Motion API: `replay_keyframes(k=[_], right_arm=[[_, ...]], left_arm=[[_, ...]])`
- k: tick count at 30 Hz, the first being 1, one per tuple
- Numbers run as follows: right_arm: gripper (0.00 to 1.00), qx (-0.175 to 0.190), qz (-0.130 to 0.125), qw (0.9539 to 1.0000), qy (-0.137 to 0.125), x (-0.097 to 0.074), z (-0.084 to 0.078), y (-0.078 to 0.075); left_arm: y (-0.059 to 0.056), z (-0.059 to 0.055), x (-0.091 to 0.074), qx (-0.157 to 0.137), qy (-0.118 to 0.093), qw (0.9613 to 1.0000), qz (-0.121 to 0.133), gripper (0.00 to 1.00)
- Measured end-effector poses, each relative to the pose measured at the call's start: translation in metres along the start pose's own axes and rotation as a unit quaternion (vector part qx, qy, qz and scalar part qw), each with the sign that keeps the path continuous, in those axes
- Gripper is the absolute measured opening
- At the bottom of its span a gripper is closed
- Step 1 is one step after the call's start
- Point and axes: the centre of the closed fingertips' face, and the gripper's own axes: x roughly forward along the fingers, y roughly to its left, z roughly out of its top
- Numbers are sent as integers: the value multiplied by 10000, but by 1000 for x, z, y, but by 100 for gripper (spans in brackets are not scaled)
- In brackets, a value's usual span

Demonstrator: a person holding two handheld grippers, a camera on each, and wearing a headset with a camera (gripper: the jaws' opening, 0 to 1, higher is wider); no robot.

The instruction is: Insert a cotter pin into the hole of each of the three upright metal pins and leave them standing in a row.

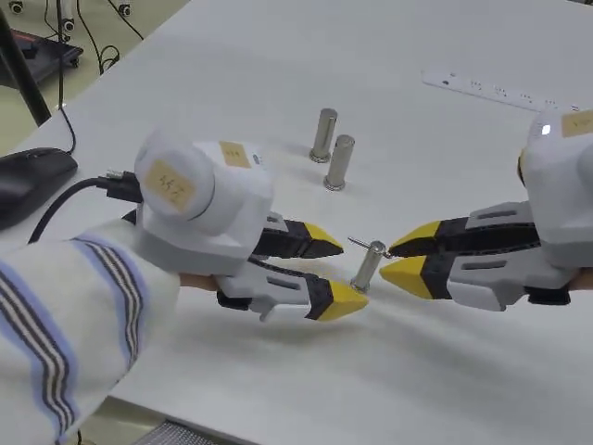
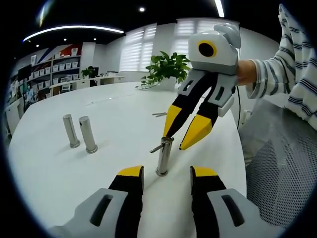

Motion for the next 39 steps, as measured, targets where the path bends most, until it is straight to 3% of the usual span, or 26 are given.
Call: replay_keyframes(k=[6, 11, 19, 27, 39], right_arm=[[19, 57, 49, 9999, -85, 4, 1, 3], [22, 85, 81, 9998, -129, 8, 3, 5], [27, 125, 143, 9998, -116, 16, 4, 5], [28, 156, 230, 9996, -99, 25, 5, 9], [27, 172, 221, 9996, -6, 30, 0, 8]], left_arm=[[-3, -2, -11, -48, -40, 10000, 16, 65], [-2, 2, -20, -250, -221, 9993, 140, 84], [4, 18, -37, -436, -585, 9959, 531, 100], [5, 23, -53, -592, -749, 9918, 854, 99], [2, 19, -57, -739, -733, 9896, 988, 99]])
